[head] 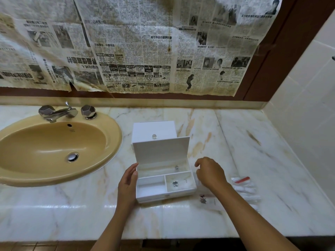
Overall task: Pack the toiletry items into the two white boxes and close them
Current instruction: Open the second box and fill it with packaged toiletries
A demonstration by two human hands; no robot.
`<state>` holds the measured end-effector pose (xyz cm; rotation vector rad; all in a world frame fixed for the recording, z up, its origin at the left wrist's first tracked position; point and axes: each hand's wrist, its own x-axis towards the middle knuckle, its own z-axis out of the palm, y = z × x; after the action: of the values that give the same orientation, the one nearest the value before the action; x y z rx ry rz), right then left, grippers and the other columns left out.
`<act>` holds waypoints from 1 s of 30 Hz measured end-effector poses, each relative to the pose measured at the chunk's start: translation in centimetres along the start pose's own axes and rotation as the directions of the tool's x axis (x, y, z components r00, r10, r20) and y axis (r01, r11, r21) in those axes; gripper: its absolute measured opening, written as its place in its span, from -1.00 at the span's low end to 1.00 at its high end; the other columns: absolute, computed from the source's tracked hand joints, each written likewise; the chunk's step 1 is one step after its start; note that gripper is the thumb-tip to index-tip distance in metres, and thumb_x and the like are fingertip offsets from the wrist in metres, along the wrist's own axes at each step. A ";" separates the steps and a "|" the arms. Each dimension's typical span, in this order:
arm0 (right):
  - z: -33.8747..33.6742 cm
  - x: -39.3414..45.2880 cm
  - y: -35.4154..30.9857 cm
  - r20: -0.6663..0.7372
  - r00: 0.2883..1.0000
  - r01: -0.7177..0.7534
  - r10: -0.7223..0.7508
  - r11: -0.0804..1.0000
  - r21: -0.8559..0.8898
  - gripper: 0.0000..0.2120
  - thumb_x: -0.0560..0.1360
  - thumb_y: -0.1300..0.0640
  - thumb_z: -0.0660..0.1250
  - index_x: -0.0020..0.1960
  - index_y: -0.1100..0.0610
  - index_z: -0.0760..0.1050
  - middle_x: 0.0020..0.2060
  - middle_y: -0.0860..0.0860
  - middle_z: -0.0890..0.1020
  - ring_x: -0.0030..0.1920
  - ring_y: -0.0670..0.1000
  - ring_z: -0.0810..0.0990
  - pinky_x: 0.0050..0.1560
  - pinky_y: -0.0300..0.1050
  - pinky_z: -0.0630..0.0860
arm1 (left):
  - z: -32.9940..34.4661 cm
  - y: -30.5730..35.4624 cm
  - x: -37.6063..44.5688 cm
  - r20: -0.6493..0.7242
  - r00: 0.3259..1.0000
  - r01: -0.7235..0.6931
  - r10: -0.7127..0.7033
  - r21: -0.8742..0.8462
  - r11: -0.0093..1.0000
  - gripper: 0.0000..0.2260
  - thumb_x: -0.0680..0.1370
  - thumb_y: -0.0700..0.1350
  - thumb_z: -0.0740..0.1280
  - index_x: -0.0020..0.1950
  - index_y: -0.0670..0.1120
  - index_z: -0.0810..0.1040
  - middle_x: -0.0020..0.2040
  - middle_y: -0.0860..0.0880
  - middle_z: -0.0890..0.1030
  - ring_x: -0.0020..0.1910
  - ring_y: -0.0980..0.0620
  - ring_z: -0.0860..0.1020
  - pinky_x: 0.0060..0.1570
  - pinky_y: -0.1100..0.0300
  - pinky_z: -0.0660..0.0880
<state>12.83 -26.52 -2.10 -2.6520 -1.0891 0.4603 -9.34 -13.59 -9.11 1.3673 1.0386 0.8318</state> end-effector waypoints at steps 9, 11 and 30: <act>2.6 0.0 2.3 0.128 0.989 -0.062 0.078 0.991 -0.119 -0.87 0.47 0.27 0.25 -0.14 0.14 0.56 -0.19 0.00 0.57 -0.11 0.10 0.56 -0.21 -0.22 0.45 | -0.1 -0.1 0.0 0.005 1.000 0.005 -0.005 0.036 0.999 -0.77 0.64 -0.09 0.21 0.25 0.12 0.52 0.14 0.24 0.57 0.07 0.41 0.52 -0.07 0.52 0.42; 2.7 0.0 2.2 0.118 0.989 -0.070 0.085 0.990 -0.123 -0.75 0.45 0.29 0.24 -0.38 0.10 0.35 -0.42 -0.04 0.34 -0.27 0.08 0.41 -0.41 -0.25 0.24 | -0.1 -0.2 0.1 0.002 1.000 0.008 -0.008 0.033 0.999 -0.77 0.64 -0.09 0.21 0.25 0.12 0.53 0.15 0.24 0.57 0.09 0.38 0.52 -0.02 0.44 0.43; 0.4 -0.2 1.3 -0.160 0.987 -0.010 0.026 0.995 0.103 -0.86 0.56 0.16 0.31 -0.05 0.16 0.63 -0.07 0.04 0.63 -0.11 0.04 0.57 -0.25 -0.22 0.29 | 0.0 -0.2 0.1 -0.003 1.000 0.006 -0.006 0.006 1.000 -0.78 0.64 -0.10 0.22 0.23 0.12 0.53 0.15 0.21 0.58 0.09 0.36 0.53 0.03 0.36 0.44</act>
<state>13.37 -27.54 -2.86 -2.5610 -0.9675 0.2907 -9.31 -13.54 -9.30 1.3678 1.0485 0.8271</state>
